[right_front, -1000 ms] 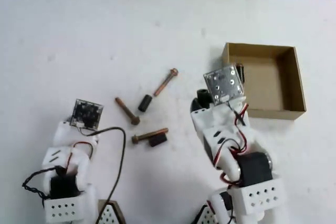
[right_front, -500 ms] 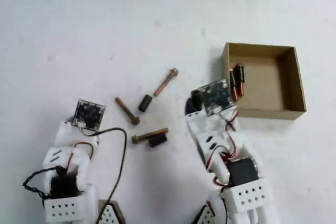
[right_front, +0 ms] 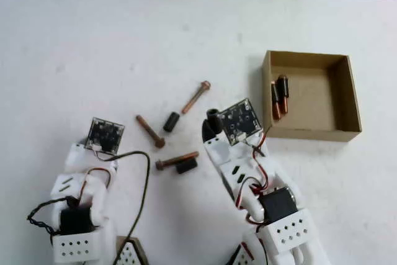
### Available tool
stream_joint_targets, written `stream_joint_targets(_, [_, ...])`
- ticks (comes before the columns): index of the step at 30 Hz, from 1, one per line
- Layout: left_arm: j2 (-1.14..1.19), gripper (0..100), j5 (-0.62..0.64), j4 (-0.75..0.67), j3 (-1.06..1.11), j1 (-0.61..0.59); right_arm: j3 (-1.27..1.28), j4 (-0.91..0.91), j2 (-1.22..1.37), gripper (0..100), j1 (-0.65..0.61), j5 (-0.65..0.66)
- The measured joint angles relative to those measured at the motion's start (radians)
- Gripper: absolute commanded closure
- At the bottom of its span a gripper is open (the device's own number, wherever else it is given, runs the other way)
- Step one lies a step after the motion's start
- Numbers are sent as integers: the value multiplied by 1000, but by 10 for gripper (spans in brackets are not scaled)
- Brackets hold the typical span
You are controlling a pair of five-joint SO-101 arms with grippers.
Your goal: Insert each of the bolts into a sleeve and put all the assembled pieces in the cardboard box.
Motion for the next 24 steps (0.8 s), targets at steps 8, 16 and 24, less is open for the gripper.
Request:
stream_joint_targets(8, [0,969,0,0,0,0,48,-5,-126,981,0,0])
stream_joint_targets(16, [0,969,0,0,0,0,183,-5,-354,981,-5,0])
stream_joint_targets(24, [0,969,0,0,0,0,301,-5,-466,981,-9,0])
